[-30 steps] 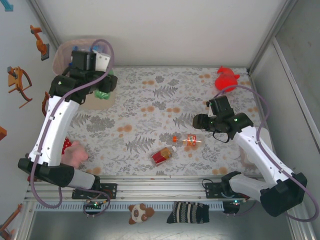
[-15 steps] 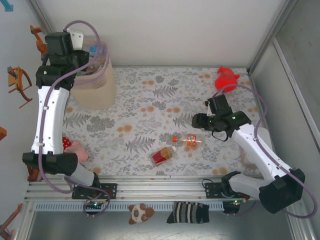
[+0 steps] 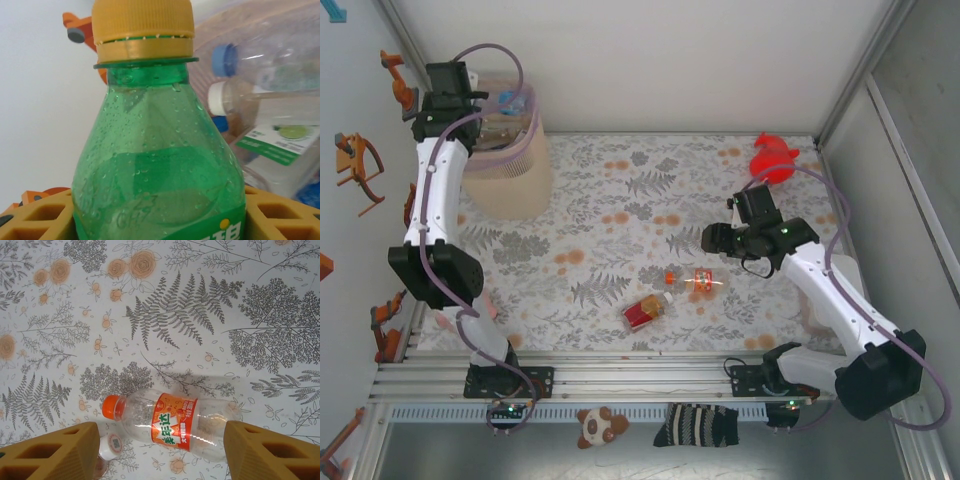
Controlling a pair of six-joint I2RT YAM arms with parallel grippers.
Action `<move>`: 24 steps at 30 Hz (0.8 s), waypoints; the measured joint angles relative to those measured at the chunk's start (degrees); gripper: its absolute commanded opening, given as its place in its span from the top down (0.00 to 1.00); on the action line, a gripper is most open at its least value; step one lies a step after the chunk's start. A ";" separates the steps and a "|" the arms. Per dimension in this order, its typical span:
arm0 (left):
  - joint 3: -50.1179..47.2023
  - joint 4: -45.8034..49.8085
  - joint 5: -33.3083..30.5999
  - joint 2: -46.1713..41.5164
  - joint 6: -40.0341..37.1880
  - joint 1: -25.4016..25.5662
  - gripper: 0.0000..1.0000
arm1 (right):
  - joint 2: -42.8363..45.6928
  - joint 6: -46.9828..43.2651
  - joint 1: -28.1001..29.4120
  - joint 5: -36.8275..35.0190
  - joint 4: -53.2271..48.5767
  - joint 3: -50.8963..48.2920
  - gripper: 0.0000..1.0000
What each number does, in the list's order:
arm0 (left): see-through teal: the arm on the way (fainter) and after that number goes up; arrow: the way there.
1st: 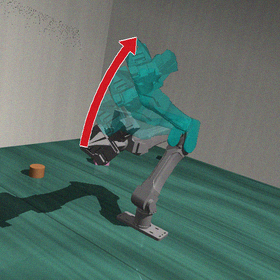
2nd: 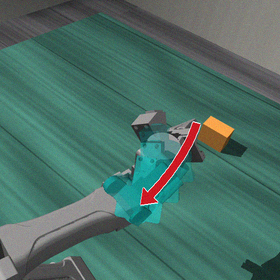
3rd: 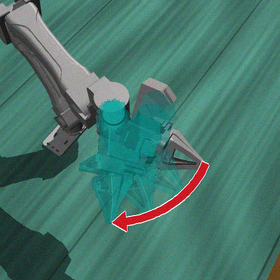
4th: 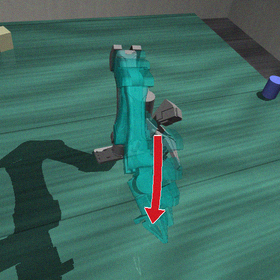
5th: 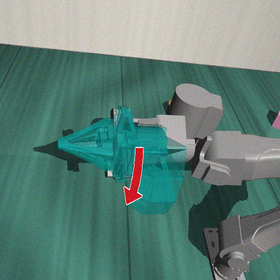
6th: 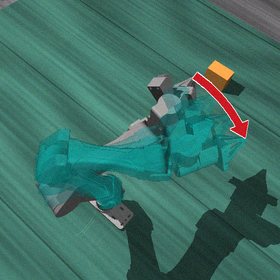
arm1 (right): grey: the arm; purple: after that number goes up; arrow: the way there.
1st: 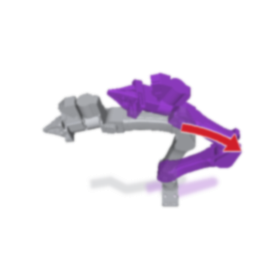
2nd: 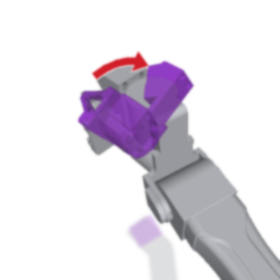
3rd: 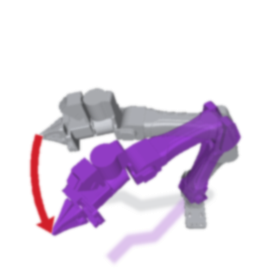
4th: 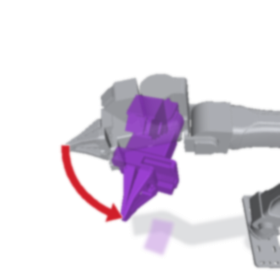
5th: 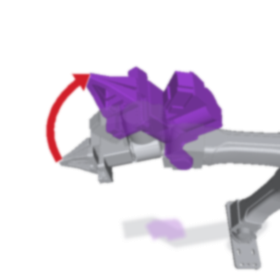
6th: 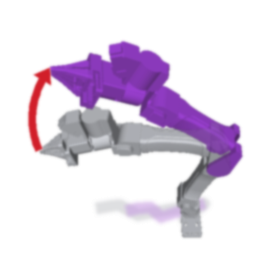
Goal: Put the plastic bottles in the bin
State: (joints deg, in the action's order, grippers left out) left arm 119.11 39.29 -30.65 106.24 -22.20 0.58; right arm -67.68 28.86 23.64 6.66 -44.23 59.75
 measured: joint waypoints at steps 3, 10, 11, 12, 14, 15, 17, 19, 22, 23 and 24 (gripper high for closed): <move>3.13 0.00 0.26 2.54 -0.11 -1.38 0.55 | -0.46 0.00 0.00 0.04 0.15 0.00 0.34; 12.17 2.40 2.27 9.70 1.36 -3.32 0.54 | -1.42 -0.02 -0.15 0.22 0.17 0.00 0.34; 12.72 2.91 2.56 10.54 1.68 -3.43 0.54 | -1.42 -0.02 -0.22 0.20 0.17 0.00 0.34; 13.18 3.61 2.97 11.47 2.03 -3.58 0.54 | -1.42 -0.04 -0.26 0.20 0.17 0.00 0.34; 13.55 4.87 3.67 13.00 2.60 -3.67 0.53 | -1.42 -0.20 -0.33 0.20 0.17 0.00 0.34; 13.57 5.66 3.91 13.77 2.97 -3.72 0.52 | -1.42 -0.22 -0.37 0.20 0.17 0.00 0.34; 13.66 7.08 4.57 15.19 3.63 -3.82 0.51 | -1.46 -0.24 -0.50 0.20 0.17 0.00 0.34; 14.16 8.22 5.05 16.50 4.35 -4.02 0.50 | -1.64 -0.31 -0.72 0.20 0.20 0.00 0.34; 15.96 9.68 6.34 17.03 5.53 -4.28 0.47 | -1.92 -0.42 -0.85 0.20 0.31 0.00 0.34; 16.37 10.23 6.73 17.05 5.90 -4.35 0.45 | -1.97 -0.42 -0.92 0.22 0.37 0.00 0.34; 16.90 10.88 7.26 17.07 6.36 -4.44 0.41 | -1.97 -0.42 -0.96 0.22 0.39 0.00 0.34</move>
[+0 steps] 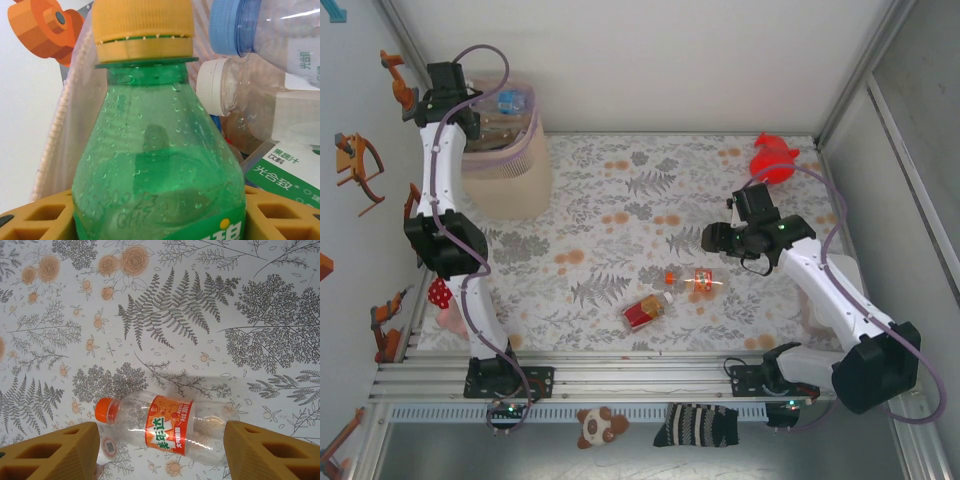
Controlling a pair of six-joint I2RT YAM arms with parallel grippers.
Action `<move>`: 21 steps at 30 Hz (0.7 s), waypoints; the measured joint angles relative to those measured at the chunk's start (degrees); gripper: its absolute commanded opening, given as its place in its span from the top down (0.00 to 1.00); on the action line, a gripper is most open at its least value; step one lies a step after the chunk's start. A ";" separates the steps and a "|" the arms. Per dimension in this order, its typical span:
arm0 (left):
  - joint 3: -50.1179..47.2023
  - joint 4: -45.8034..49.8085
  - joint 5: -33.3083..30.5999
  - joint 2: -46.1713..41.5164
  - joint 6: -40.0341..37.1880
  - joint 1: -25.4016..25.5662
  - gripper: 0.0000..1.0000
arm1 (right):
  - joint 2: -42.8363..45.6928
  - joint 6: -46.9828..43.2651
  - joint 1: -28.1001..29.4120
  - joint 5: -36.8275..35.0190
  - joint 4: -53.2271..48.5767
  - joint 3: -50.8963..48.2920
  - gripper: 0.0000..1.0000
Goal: Put the plastic bottles in the bin
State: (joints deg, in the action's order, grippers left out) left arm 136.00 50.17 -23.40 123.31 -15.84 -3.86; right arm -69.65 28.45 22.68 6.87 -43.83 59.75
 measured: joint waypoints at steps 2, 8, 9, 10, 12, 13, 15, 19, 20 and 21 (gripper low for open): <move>0.79 1.18 1.07 0.00 0.81 -0.20 0.33 | 0.00 0.00 -0.07 0.00 0.04 0.00 0.34; 3.69 3.67 5.57 -0.94 3.78 -0.35 0.27 | 0.00 0.00 -0.07 0.00 0.74 0.00 0.34; 4.07 4.02 6.36 -1.46 4.26 -0.37 0.26 | 0.00 0.00 -0.07 0.02 0.87 0.00 0.34; 4.39 4.35 7.04 -2.14 4.74 -0.37 0.26 | 0.00 0.00 -0.07 0.04 0.90 0.00 0.34; 4.83 4.76 8.35 -3.61 5.46 -0.37 0.26 | -0.02 0.00 -0.07 0.22 0.92 0.00 0.34; 4.92 4.85 8.98 -4.55 5.86 -0.37 0.26 | -0.04 0.00 -0.07 0.26 0.94 0.00 0.34; 5.11 5.11 10.10 -6.19 6.38 -0.37 0.27 | -0.09 0.00 -0.11 0.50 1.18 0.00 0.34; 5.66 6.03 12.74 -8.85 7.65 -0.42 0.30 | -0.09 0.00 -0.11 0.92 1.25 0.00 0.34; 5.66 6.36 13.49 -9.31 7.89 -0.44 0.31 | -0.09 0.00 -0.11 1.07 1.25 0.00 0.34; 5.66 6.93 14.40 -9.79 8.17 -0.48 0.32 | -0.09 0.00 -0.11 1.09 1.25 0.00 0.34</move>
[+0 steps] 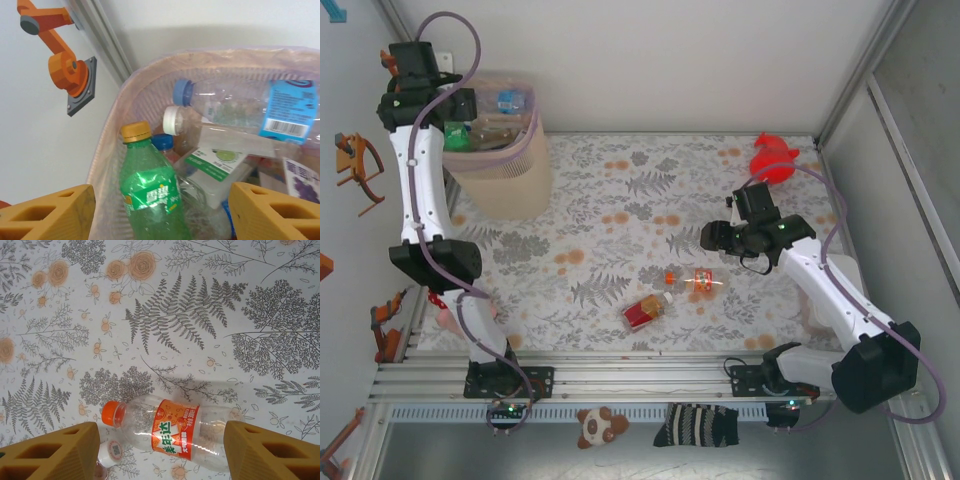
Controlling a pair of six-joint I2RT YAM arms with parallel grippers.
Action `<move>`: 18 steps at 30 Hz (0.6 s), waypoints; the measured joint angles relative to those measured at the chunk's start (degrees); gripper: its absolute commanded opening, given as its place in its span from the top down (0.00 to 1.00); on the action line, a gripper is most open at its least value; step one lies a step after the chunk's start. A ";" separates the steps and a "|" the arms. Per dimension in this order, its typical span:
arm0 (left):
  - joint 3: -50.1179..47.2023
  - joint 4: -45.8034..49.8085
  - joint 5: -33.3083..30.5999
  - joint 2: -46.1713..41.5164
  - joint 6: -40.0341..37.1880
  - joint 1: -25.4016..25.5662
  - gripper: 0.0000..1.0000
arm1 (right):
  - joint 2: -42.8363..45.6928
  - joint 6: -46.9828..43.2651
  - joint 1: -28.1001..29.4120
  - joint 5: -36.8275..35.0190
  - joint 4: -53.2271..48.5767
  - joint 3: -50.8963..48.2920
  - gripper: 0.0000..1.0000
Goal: Put the plastic bottles in the bin
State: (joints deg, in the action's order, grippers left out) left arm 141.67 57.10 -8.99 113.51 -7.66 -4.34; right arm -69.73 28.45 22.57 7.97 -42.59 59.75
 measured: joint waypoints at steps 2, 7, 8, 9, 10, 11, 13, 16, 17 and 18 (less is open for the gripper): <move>0.00 1.11 2.05 -0.72 0.90 0.00 0.36 | 0.00 0.00 0.00 0.02 0.00 0.00 0.34; -3.34 2.78 8.26 -3.63 2.95 0.17 0.39 | 0.24 0.00 0.00 0.02 -0.04 0.00 0.34; -5.03 3.10 9.57 -4.76 3.26 0.37 0.39 | 0.39 0.02 0.00 0.02 -0.07 0.00 0.34; -6.84 3.37 10.67 -5.99 3.52 0.72 0.39 | 0.55 0.00 -0.02 0.00 -0.11 0.00 0.34; -8.48 3.61 11.54 -7.17 3.67 1.16 0.39 | 0.74 0.02 -0.02 0.02 -0.20 0.00 0.34; -10.56 3.74 12.35 -8.68 3.85 1.92 0.39 | 1.03 0.02 -0.02 0.02 -0.33 0.00 0.34; -14.14 4.11 13.60 -11.28 3.87 3.67 0.39 | 1.62 0.02 -0.02 0.00 -0.63 0.00 0.34; -20.35 4.11 15.56 -15.50 3.85 7.39 0.39 | 2.62 0.02 -0.02 0.00 -1.01 0.00 0.34; -22.77 4.04 16.24 -17.00 3.85 8.76 0.39 | 2.97 0.02 -0.02 0.00 -1.18 0.00 0.34; -25.44 3.82 16.72 -18.56 3.87 10.38 0.39 | 3.26 0.02 -0.04 0.00 -1.36 0.00 0.34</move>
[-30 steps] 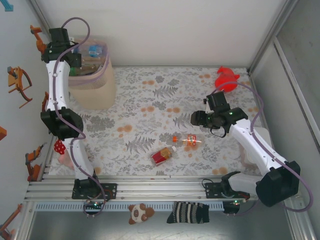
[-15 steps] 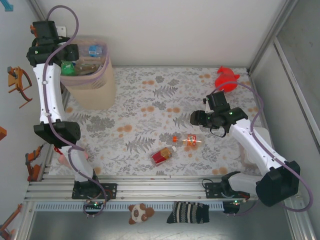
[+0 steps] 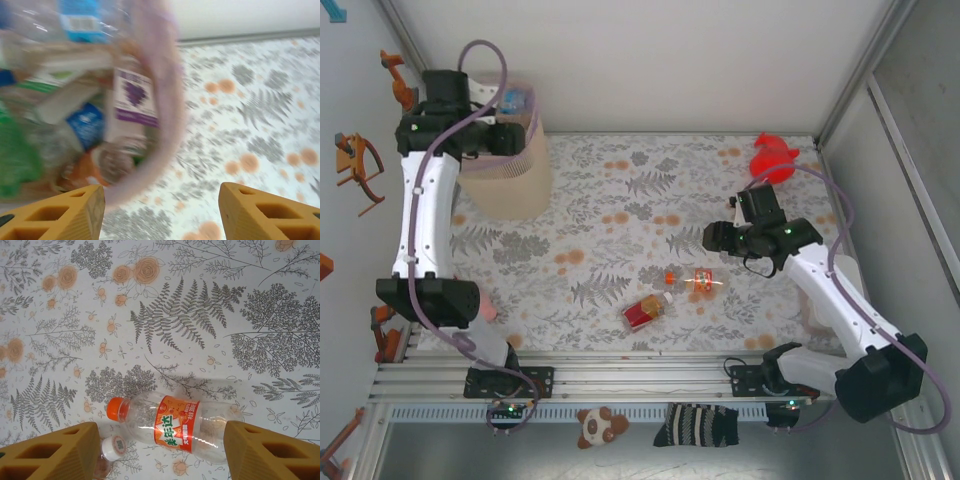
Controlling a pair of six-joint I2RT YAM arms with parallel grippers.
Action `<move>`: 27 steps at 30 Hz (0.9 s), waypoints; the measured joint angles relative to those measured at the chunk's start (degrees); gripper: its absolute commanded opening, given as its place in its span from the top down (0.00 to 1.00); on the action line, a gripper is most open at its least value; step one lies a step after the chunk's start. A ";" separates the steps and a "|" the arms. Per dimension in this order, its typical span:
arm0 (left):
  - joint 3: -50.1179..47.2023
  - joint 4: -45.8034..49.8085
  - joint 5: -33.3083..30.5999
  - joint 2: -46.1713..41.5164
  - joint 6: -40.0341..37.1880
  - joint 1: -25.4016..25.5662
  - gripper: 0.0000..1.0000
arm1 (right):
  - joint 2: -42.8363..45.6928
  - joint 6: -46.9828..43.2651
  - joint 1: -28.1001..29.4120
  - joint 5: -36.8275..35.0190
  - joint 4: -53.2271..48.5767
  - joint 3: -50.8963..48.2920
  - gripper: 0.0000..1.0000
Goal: Put the plastic bottles in the bin
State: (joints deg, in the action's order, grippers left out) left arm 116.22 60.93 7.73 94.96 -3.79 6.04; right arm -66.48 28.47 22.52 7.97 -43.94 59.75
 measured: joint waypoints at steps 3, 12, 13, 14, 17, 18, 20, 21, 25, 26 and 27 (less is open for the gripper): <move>-7.56 -0.81 0.50 -4.02 0.02 5.03 0.39 | 0.63 0.02 0.00 0.00 -0.44 0.00 0.34; -27.47 -6.78 -1.09 -13.03 4.94 21.88 0.39 | 1.16 -0.02 0.00 0.02 -1.16 0.02 0.34; -29.22 -7.48 -1.70 -13.70 5.90 24.00 0.39 | 1.16 -0.02 0.00 0.02 -1.42 0.02 0.34; -30.93 -8.26 -2.38 -14.34 6.86 26.16 0.39 | 1.16 -0.02 0.00 0.02 -1.77 0.02 0.34; -34.73 -9.77 -4.46 -15.47 9.51 31.87 0.38 | 1.14 -0.07 0.00 0.02 -2.40 0.24 0.35; -35.87 -10.25 -5.27 -15.69 10.54 33.64 0.38 | 1.14 -0.11 0.00 0.02 -2.64 0.44 0.34; -37.55 -10.99 -6.95 -15.74 12.31 36.65 0.38 | 1.14 -0.26 0.00 -0.02 -3.06 0.87 0.35; -38.34 -11.43 -7.85 -15.69 13.25 38.23 0.36 | 1.16 -0.31 0.00 -0.02 -3.17 1.01 0.35; -40.19 -12.20 -11.06 -14.19 16.35 45.42 0.34 | 1.16 -0.50 0.00 -0.04 -3.39 1.07 0.35; -40.30 -12.26 -11.74 -13.22 17.14 47.39 0.33 | 1.16 -0.48 0.00 -0.04 -3.43 1.07 0.35; -40.30 -12.35 -12.20 -12.33 17.73 48.89 0.32 | 1.20 -0.48 0.00 -0.04 -3.45 1.07 0.34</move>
State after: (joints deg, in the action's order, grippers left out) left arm 75.92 48.58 -4.47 82.63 13.93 54.94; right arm -65.28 27.99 22.52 7.92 -47.40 60.82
